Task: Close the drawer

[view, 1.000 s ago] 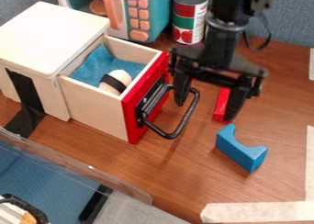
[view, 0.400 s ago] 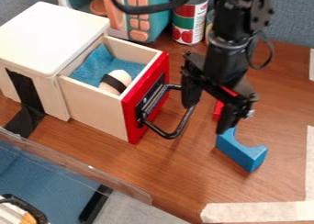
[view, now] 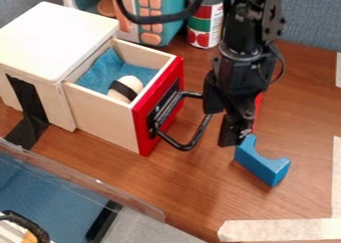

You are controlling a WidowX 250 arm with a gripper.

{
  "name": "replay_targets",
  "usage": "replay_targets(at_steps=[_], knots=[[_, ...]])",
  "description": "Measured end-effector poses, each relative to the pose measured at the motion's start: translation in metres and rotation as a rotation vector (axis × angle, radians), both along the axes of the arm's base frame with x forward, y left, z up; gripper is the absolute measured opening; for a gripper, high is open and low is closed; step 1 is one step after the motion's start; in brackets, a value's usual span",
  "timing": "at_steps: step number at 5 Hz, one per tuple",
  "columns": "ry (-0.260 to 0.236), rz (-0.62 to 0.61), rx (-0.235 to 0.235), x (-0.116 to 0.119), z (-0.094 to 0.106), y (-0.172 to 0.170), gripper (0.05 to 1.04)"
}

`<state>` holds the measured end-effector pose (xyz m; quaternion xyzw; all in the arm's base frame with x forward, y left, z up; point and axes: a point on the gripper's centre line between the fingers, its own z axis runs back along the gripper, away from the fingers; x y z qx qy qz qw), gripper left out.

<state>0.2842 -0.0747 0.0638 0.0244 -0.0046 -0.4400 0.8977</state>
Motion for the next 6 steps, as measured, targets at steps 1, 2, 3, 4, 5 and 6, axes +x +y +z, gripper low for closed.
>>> replay_targets(at_steps=[1,2,3,4,5,6], knots=[[-0.035,-0.168,-0.011,0.007,0.001,-0.003,1.001],[-0.054,-0.28,-0.021,0.011,-0.004,-0.005,1.001],[-0.074,-0.327,-0.039,0.01,-0.01,-0.007,1.001],[-0.088,-0.339,-0.045,0.009,-0.017,-0.002,1.001],[-0.082,-0.331,-0.048,0.006,-0.023,0.004,0.998],[-0.065,-0.321,-0.049,-0.001,-0.032,0.019,0.998]])
